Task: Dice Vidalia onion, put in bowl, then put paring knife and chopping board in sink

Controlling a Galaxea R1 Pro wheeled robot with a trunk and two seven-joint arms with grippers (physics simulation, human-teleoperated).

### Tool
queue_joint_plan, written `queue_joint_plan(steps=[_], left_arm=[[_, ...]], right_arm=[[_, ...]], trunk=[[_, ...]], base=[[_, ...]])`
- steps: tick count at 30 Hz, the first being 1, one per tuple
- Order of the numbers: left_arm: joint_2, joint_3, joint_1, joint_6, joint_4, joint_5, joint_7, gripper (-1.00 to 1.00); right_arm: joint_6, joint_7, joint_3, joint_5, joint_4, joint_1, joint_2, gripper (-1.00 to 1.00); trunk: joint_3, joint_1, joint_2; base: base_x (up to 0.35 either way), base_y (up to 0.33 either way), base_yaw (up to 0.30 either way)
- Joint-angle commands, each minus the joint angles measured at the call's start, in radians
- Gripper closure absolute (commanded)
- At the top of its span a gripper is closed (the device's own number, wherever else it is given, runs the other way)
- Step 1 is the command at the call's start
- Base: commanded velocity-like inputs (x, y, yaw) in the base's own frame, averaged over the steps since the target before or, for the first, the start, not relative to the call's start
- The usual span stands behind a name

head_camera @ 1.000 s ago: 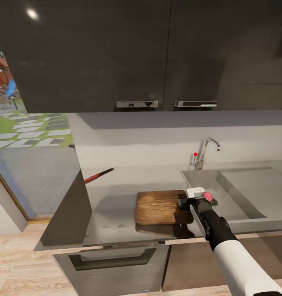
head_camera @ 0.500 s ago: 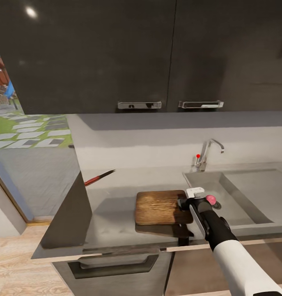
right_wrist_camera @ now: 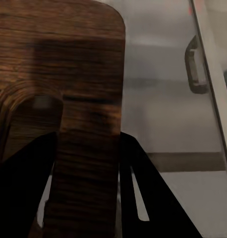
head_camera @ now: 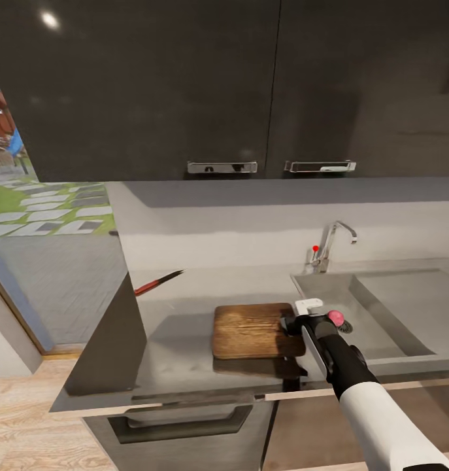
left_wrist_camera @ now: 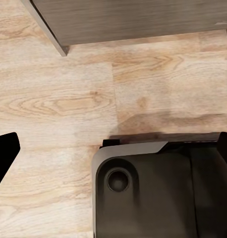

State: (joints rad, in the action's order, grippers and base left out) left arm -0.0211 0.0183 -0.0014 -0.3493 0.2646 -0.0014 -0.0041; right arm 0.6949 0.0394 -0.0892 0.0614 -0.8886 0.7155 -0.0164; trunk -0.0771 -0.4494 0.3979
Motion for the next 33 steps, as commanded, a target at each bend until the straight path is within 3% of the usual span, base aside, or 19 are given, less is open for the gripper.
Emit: queue_joint_plan(steps=[1, 16, 33], left_arm=[[0.000, 0.002, 0.000, -0.002, 0.001, 0.000, 0.000, -1.00], [0.000, 0.002, 0.000, -0.002, 0.001, 0.000, 0.000, -1.00], [0.000, 0.002, 0.000, -0.002, 0.001, 0.000, 0.000, -1.00]], right_arm=[[0.006, -0.002, -0.004, 0.008, -0.001, 0.001, -0.001, 1.00], [0.006, -0.030, -0.003, 0.009, 0.000, 0.001, -0.004, 1.00], [0.006, -0.030, -0.003, 0.009, 0.000, 0.001, -0.003, 1.00]], trunk=[[-0.002, -0.001, 0.002], [-0.002, -0.001, 0.002], [-0.008, -0.001, 0.002]], base=[[0.000, 0.000, 0.000], [0.002, 0.000, 0.000], [0.090, 0.000, 0.000]])
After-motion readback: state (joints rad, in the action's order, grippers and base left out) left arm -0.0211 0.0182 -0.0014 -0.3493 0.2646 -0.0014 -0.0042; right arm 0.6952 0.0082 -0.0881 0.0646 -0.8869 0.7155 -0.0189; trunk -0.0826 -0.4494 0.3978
